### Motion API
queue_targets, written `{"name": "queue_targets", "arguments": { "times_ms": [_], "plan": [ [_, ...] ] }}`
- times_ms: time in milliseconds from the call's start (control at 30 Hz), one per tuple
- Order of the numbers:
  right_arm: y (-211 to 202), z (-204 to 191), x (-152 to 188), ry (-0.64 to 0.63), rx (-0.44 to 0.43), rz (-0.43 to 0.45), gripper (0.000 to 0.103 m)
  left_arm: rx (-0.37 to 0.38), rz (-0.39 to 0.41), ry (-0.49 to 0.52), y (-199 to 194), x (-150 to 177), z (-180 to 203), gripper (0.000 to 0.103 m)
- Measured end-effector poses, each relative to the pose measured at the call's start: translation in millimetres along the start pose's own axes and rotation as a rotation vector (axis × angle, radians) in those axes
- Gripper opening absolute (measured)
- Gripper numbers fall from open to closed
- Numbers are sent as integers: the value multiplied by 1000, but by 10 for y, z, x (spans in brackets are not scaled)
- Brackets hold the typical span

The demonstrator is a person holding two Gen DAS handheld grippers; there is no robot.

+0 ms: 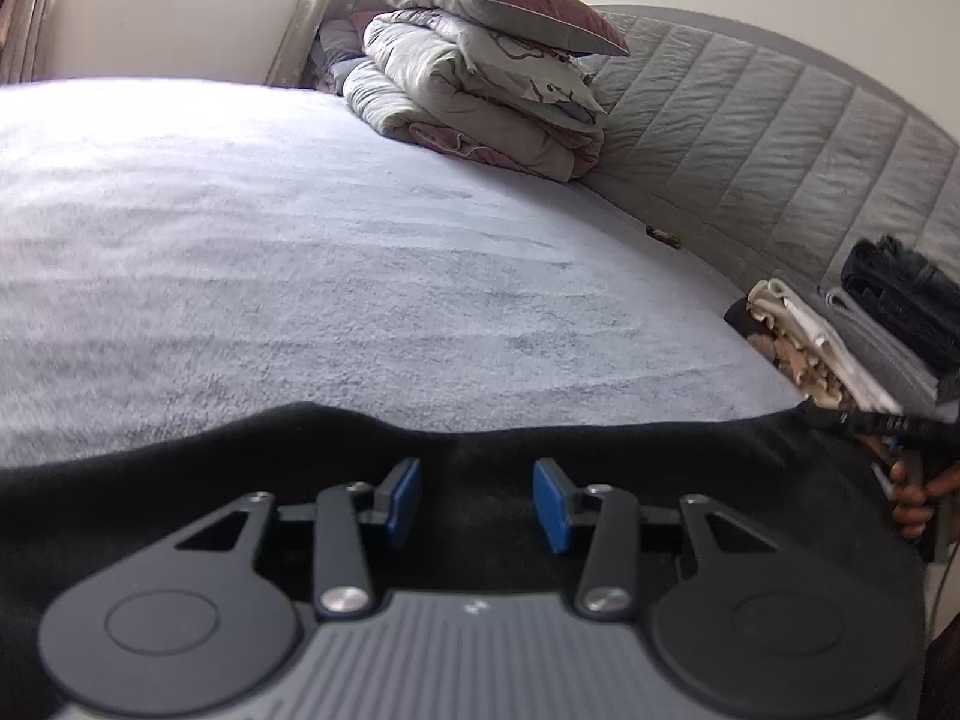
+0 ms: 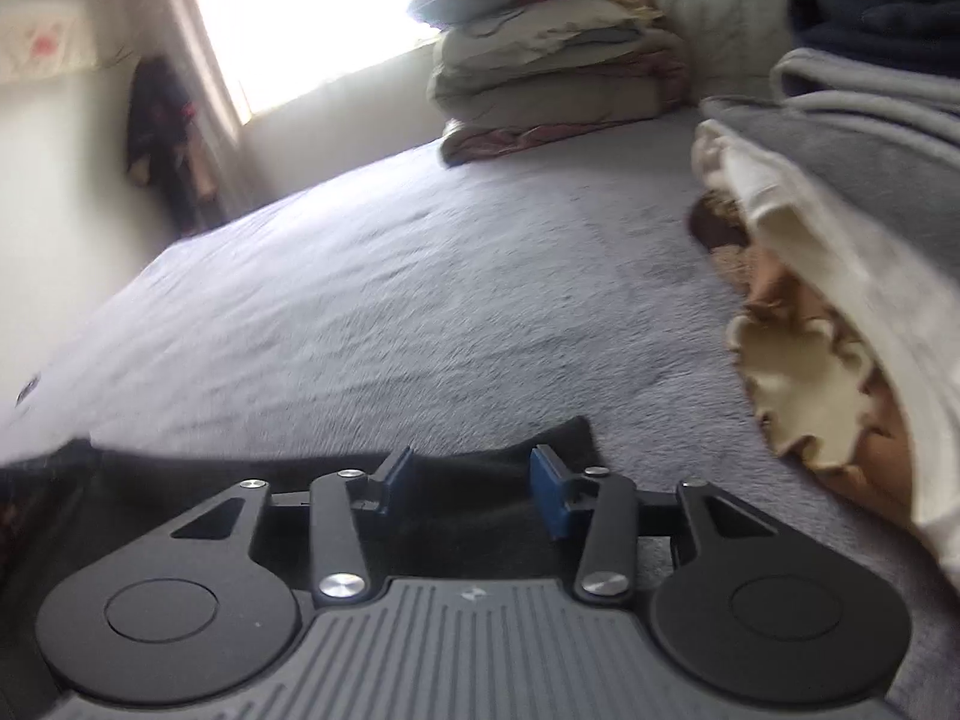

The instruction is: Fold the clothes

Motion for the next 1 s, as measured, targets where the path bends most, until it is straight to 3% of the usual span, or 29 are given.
{"name": "queue_targets", "arguments": {
  "times_ms": [67,133,233,433,633,833,1000],
  "plan": [
    [-105,-72,-2,15,23,24,63,-40,25,24,-76,19,105,67],
    [-241,-121,23,41,34,62,68,-68,65,25,-174,54,196,73],
    [-434,-135,81,116,27,42,68,-40,84,16,-293,105,323,73],
    [-854,-84,296,296,-43,-22,68,-5,104,95,-539,235,596,74],
    [-1089,-91,751,459,-15,-97,68,-83,74,53,-724,336,643,74],
    [-1216,-104,1148,570,-33,-83,68,-155,84,28,-1006,424,679,77],
    [-1221,-155,1289,616,-50,-60,68,-190,73,-16,-1109,488,648,78]
  ]
}}
Point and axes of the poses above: each gripper's, at about its wrist camera, not at the fingertips, and y roughly the way its jaws point, z to its right, x to its underside, the point moved 4 cm from there along y, roughly the way its jaws point, and after that the axes turned 15 degrees about -z, right-handed, at the moved point
